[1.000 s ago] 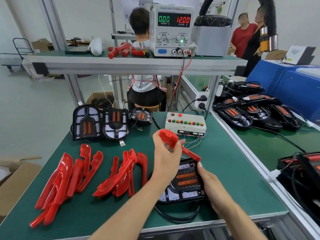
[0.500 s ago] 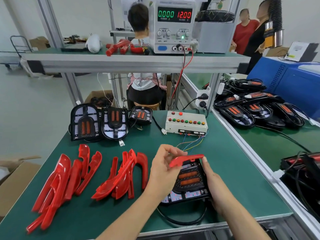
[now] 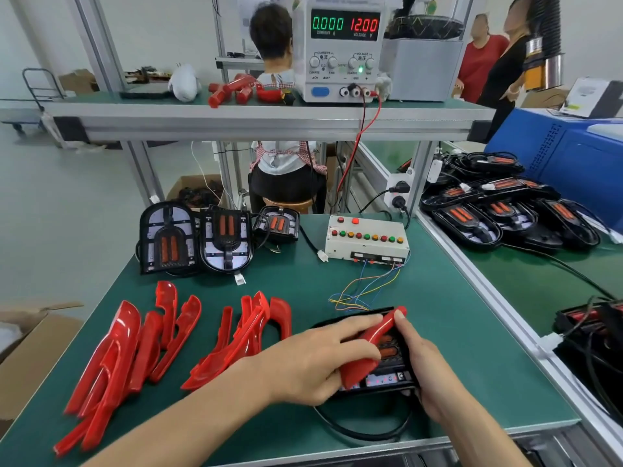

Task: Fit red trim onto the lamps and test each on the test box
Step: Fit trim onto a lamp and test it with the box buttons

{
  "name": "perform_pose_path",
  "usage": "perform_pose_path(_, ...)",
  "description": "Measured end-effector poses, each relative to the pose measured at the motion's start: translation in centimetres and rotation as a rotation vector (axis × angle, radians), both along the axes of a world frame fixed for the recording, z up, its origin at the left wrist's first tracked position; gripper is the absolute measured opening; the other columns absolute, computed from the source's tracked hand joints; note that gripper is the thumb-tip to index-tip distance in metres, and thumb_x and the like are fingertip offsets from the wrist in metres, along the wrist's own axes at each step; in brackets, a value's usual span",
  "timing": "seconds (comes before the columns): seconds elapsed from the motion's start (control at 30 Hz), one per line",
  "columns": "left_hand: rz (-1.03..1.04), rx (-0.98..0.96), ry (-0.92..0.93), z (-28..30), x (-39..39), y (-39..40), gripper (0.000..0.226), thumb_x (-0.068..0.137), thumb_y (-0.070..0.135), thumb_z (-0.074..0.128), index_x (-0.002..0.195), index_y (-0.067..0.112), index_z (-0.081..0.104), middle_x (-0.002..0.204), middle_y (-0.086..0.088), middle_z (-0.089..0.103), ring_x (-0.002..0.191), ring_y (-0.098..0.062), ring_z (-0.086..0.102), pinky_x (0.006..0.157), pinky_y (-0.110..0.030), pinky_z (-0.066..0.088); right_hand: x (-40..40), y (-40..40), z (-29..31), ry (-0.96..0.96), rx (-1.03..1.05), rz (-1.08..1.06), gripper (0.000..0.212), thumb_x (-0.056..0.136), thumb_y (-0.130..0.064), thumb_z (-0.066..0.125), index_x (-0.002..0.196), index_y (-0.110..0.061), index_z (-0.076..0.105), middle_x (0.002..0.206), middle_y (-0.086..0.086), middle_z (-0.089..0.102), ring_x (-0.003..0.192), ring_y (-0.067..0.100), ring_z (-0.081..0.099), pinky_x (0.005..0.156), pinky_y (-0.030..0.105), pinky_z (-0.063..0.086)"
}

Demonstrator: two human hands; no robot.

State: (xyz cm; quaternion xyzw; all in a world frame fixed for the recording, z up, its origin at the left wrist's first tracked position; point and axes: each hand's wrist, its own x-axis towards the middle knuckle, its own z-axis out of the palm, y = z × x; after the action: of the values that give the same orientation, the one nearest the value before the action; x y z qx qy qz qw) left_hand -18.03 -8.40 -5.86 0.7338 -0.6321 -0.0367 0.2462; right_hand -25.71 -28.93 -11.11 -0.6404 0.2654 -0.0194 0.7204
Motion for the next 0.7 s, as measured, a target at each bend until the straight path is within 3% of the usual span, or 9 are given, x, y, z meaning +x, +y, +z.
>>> perform_pose_path(0.2,0.084,0.144,0.005,0.3,-1.1,1.0,0.068,0.081,0.011,0.062,0.146,0.024,0.051,0.170,-0.005,0.013,0.154,-0.018,0.019,0.116,-0.011,0.021,-0.1,0.2,0.3,0.016,-0.018,-0.016,0.069,0.081,-0.076,0.058,0.096,-0.013,0.082,0.100,0.019,0.078,0.093,0.038,0.076,0.095,0.054,0.056)
perform_pose_path(0.27,0.127,0.111,-0.005,0.3,-1.5,0.8,0.058,0.087,0.030,0.067,0.144,0.028,0.054,0.167,-0.003,0.021,0.151,-0.016,0.023,0.120,-0.018,0.019,-0.2,0.3,0.4,0.023,-0.033,-0.029,0.068,0.085,-0.076,0.055,0.097,-0.014,0.082,0.099,0.018,0.078,0.096,0.043,0.074,0.089,0.054,0.056)
perform_pose_path(0.37,0.240,0.093,-0.114,-0.1,-2.2,-0.1,0.056,0.091,0.058,0.061,0.140,0.032,0.056,0.149,-0.001,0.040,0.132,-0.019,0.041,0.112,-0.034,0.034,-0.3,0.4,0.5,0.039,-0.046,-0.040,0.068,0.086,-0.077,0.052,0.101,-0.017,0.081,0.099,0.019,0.078,0.096,0.044,0.073,0.078,0.046,0.044)
perform_pose_path(0.47,0.352,0.076,-0.135,-0.4,-3.1,-1.2,0.063,0.089,0.060,0.057,0.144,0.032,0.046,0.127,0.000,0.047,0.111,-0.021,0.049,0.098,-0.035,0.043,-0.3,0.5,0.6,0.046,-0.054,-0.035,0.071,0.085,-0.077,0.054,0.101,-0.014,0.081,0.098,0.021,0.078,0.084,0.037,0.071,0.073,0.043,0.041)
perform_pose_path(0.57,0.538,0.115,-0.074,-0.5,-3.7,-2.5,0.066,0.089,0.059,0.050,0.144,0.024,0.038,0.124,0.001,0.049,0.113,-0.022,0.050,0.097,-0.036,0.045,-0.2,0.5,0.6,0.036,-0.042,-0.050,0.071,0.079,-0.075,0.059,0.099,-0.010,0.081,0.095,0.019,0.078,0.076,0.031,0.072,0.065,0.034,0.048)
perform_pose_path(0.7,0.735,0.133,-0.037,0.3,-3.3,-4.5,0.037,0.097,0.049,0.049,0.113,0.017,0.057,0.114,-0.005,0.059,0.109,-0.027,0.057,0.090,-0.039,0.045,-0.3,0.7,0.6,0.038,-0.039,-0.055,0.063,0.087,-0.074,0.054,0.090,-0.018,0.083,0.085,0.015,0.078,0.062,0.024,0.067,0.049,0.025,0.036)
